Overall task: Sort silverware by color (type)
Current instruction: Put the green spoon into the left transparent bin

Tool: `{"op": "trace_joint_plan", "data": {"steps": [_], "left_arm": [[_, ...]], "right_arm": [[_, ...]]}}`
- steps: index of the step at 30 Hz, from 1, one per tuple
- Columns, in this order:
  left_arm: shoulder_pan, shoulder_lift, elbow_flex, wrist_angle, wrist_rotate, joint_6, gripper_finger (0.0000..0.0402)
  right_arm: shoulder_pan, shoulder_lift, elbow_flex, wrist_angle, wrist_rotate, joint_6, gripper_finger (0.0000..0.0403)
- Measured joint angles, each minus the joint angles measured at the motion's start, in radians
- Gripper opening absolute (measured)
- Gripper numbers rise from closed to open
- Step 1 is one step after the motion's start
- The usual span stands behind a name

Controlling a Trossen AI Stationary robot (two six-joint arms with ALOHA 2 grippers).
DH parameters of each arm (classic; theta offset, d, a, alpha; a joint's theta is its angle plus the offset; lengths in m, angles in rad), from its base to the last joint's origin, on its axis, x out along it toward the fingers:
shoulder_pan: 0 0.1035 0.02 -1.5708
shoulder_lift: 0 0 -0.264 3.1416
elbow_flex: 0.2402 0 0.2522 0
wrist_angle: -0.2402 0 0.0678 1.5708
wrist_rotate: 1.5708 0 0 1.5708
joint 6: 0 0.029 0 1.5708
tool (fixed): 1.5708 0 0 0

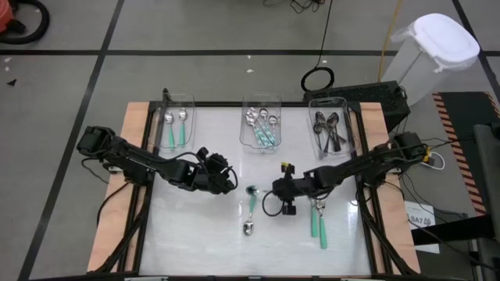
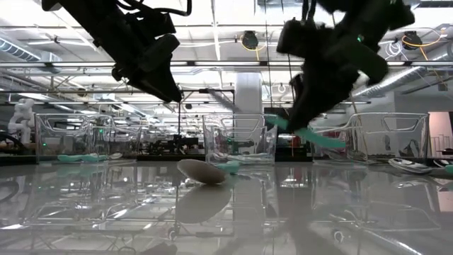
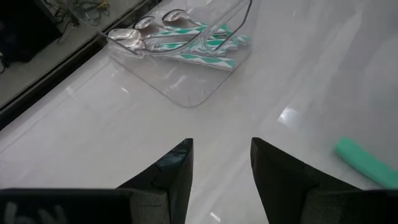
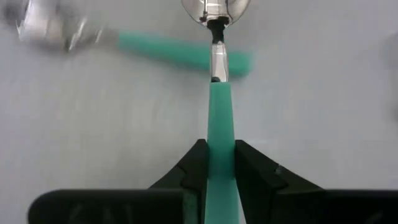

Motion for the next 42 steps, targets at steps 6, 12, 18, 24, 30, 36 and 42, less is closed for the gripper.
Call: {"op": "trace_joint_plan", "data": {"steps": [6, 12, 18, 24, 30, 36, 42], "left_arm": [[0.000, 0.000, 0.000, 0.020, 0.000, -0.001, 0.0161], [0.000, 0.000, 0.000, 0.071, -0.001, 0.026, 0.0161], [-0.002, 0.000, 0.000, 0.083, -0.001, 0.029, 0.0161], [-0.023, 0.000, 0.000, 0.172, -0.002, 0.104, 0.0161], [-0.072, 0.000, 0.000, 0.319, -0.002, 0.274, 0.0161], [-0.114, 0.000, 0.000, 0.449, -0.003, 0.418, 0.0161], [-0.141, 0.000, 0.000, 0.543, -0.008, 0.500, 0.0161]], "right_arm": [[0.083, -0.053, 0.000, 0.032, 0.305, 0.040, 0.0053], [0.145, -0.053, 0.001, 0.140, 0.579, 0.060, 0.0053], [0.162, -0.053, 0.002, 0.269, 0.704, 0.021, 0.0053], [0.162, -0.053, 0.002, 0.382, 0.736, -0.070, 0.0057], [0.158, -0.053, 0.002, 0.606, 0.662, -0.232, 0.0056], [0.130, -0.053, -0.006, 0.843, 0.486, -0.289, 0.0056], [0.096, -0.053, -0.104, 1.142, 0.418, -0.292, 0.0056]]}}
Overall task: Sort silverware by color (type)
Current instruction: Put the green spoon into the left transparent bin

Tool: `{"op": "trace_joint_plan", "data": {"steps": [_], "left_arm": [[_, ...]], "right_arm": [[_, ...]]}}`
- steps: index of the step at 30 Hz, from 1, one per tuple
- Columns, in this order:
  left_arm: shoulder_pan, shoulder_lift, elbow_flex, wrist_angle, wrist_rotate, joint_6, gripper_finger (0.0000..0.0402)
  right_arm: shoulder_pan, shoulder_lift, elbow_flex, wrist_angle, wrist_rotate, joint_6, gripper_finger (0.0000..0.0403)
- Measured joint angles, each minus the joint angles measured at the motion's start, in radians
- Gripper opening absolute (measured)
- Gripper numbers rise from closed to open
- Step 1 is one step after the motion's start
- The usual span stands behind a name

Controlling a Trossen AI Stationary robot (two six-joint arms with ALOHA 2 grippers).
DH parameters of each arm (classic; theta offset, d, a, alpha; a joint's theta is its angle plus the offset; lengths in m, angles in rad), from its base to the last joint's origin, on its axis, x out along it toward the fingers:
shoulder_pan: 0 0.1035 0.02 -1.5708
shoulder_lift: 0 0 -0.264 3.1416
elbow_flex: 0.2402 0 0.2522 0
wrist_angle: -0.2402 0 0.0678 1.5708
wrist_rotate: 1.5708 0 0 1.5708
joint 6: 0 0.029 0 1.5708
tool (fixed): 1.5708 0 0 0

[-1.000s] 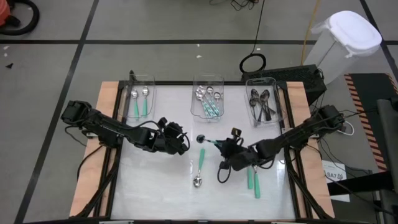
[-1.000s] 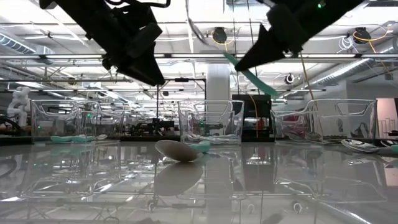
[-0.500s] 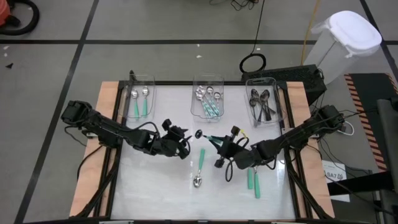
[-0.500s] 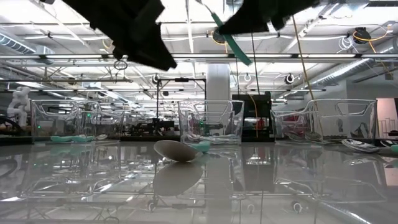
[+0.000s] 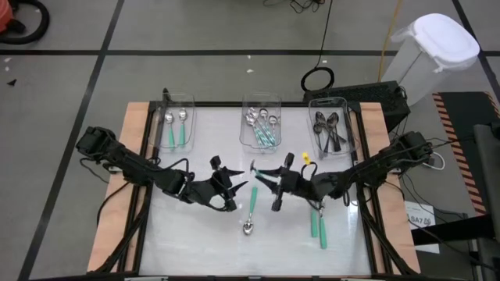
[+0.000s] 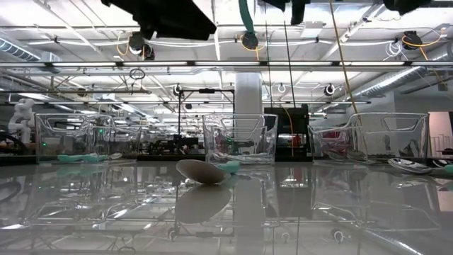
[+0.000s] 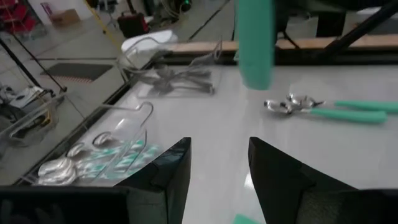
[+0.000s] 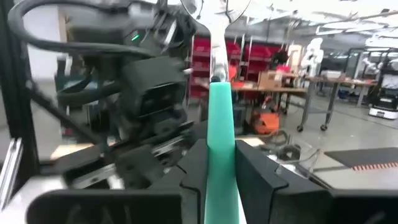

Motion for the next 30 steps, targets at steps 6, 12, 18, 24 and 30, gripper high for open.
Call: {"op": "trace_joint_plan", "data": {"steps": [6, 12, 18, 24, 30], "left_arm": [[0.000, 0.000, 0.000, 0.077, -0.010, 0.034, 0.0161], [0.001, 0.045, -0.001, 0.170, -0.010, 0.060, 0.0214], [0.024, 0.132, -0.001, 0.385, -0.056, 0.126, 0.0275], [0.044, 0.208, 0.046, 0.447, -0.033, 0.157, 0.0280], [0.054, 0.297, 0.166, 0.418, -0.012, 0.193, 0.0280]], "right_arm": [[-0.022, 0.000, -0.078, 0.154, 0.000, -0.006, 0.0055], [-0.028, 0.000, -0.082, 0.162, 0.000, -0.018, 0.0055], [-0.029, 0.000, -0.082, 0.170, 0.000, -0.041, 0.0055], [-0.035, 0.000, -0.082, 0.166, 0.005, -0.053, 0.0055], [-0.049, 0.000, -0.083, 0.154, 0.003, -0.057, 0.0055]]}}
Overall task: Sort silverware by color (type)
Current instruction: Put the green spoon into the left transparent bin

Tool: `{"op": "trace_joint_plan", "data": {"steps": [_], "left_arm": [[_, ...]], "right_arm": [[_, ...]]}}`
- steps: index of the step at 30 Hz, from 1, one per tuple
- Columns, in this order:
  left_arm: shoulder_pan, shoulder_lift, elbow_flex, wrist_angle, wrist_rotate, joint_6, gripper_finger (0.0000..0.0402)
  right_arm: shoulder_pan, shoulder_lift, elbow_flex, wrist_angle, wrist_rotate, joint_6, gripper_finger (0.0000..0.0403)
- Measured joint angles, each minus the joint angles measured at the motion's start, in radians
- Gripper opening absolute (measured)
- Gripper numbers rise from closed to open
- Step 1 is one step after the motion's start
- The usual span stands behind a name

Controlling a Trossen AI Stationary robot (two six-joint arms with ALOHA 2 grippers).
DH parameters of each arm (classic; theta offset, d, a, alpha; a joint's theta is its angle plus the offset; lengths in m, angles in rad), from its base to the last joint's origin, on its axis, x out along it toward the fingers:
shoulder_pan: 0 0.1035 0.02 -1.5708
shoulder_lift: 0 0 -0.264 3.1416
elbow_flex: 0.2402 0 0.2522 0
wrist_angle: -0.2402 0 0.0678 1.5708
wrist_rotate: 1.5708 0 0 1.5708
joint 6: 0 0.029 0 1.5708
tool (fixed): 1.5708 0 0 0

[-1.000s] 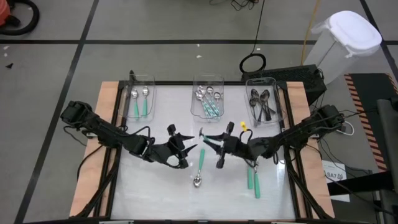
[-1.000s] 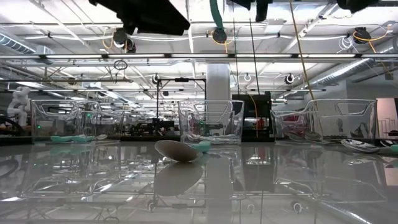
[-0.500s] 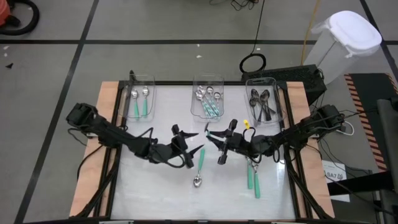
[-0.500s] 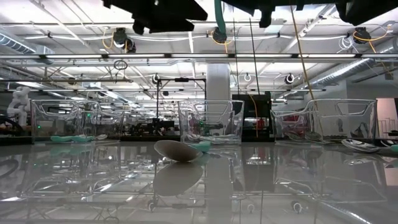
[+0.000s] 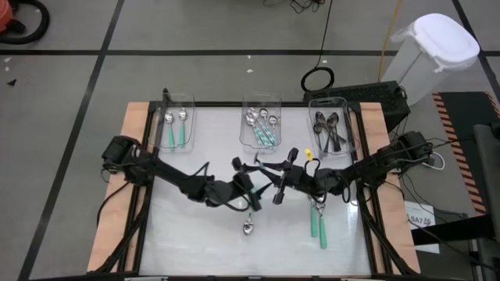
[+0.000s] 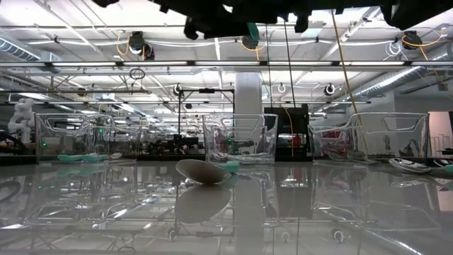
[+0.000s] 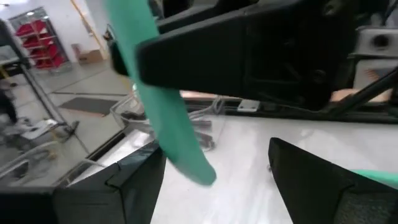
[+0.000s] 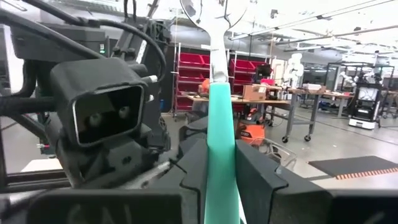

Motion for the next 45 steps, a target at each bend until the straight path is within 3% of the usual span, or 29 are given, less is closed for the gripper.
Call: {"op": "trace_joint_plan", "data": {"steps": [7, 14, 23, 36, 39, 45], "left_arm": [[0.004, 0.092, 0.180, -0.222, -0.150, -0.026, 0.0272], [-0.030, 0.099, 0.221, -0.300, -0.339, -0.078, 0.0200], [-0.026, 0.094, 0.221, -0.314, -0.357, -0.104, 0.0105], [-0.020, 0.092, 0.221, -0.357, -0.363, -0.127, 0.0074], [-0.020, 0.092, 0.221, -0.361, -0.376, -0.122, 0.0047], [-0.023, 0.066, 0.221, -0.407, -0.303, -0.097, 0.0045]], "right_arm": [[0.002, 0.000, 0.000, -0.009, 0.002, -0.003, 0.0058], [0.003, 0.000, 0.000, -0.025, 0.051, -0.022, 0.0058], [0.009, 0.000, 0.000, -0.024, 0.054, -0.028, 0.0058], [0.016, 0.000, -0.001, -0.030, 0.057, -0.044, 0.0063], [0.017, 0.000, -0.001, -0.031, 0.063, -0.039, 0.0078], [0.018, 0.000, 0.001, -0.030, 0.028, -0.010, 0.0126]]}}
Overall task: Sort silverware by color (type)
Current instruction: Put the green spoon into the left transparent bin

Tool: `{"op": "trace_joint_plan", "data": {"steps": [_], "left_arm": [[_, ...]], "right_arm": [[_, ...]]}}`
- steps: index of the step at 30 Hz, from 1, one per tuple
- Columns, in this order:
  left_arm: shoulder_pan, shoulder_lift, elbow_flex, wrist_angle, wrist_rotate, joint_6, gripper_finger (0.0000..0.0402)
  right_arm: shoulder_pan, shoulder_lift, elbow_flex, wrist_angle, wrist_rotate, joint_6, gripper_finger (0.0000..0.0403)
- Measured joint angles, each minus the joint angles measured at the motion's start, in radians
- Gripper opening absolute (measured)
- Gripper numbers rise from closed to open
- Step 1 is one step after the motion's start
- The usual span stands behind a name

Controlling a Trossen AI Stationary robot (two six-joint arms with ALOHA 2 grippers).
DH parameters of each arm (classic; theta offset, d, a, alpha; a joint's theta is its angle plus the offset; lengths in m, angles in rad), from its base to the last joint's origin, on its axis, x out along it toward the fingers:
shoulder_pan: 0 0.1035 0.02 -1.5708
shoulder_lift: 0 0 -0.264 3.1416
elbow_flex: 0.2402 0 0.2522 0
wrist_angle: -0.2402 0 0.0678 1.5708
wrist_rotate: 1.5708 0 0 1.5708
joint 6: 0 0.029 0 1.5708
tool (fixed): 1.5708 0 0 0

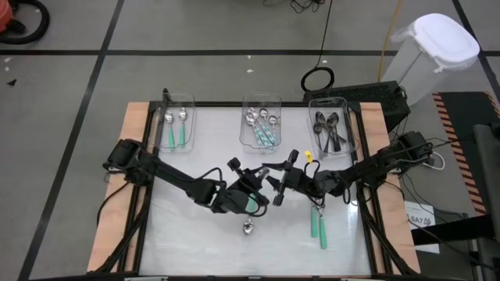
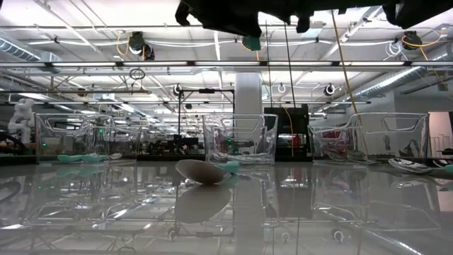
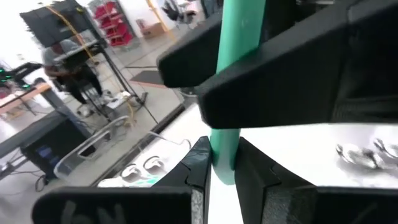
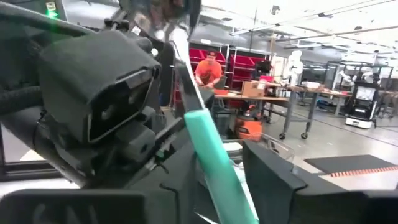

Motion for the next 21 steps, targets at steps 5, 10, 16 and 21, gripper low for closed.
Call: {"op": "trace_joint_plan", "data": {"steps": [5, 10, 16, 21], "left_arm": [[-0.003, -0.079, 0.000, -0.159, 0.022, -0.079, 0.0045], [-0.009, -0.159, 0.000, -0.380, 0.034, -0.199, 0.0045], [-0.009, -0.262, -0.002, -0.640, 0.079, -0.315, 0.0045], [0.032, -0.368, 0.000, -0.859, 0.180, -0.416, 0.0045]], "right_arm": [[0.006, -0.043, 0.000, -0.096, 0.019, 0.008, 0.0159], [0.025, -0.147, 0.000, -0.287, 0.018, 0.037, 0.0174], [0.045, -0.281, 0.000, -0.657, 0.019, 0.131, 0.0173], [0.072, -0.342, 0.000, -0.957, 0.018, 0.245, 0.0172]]}}
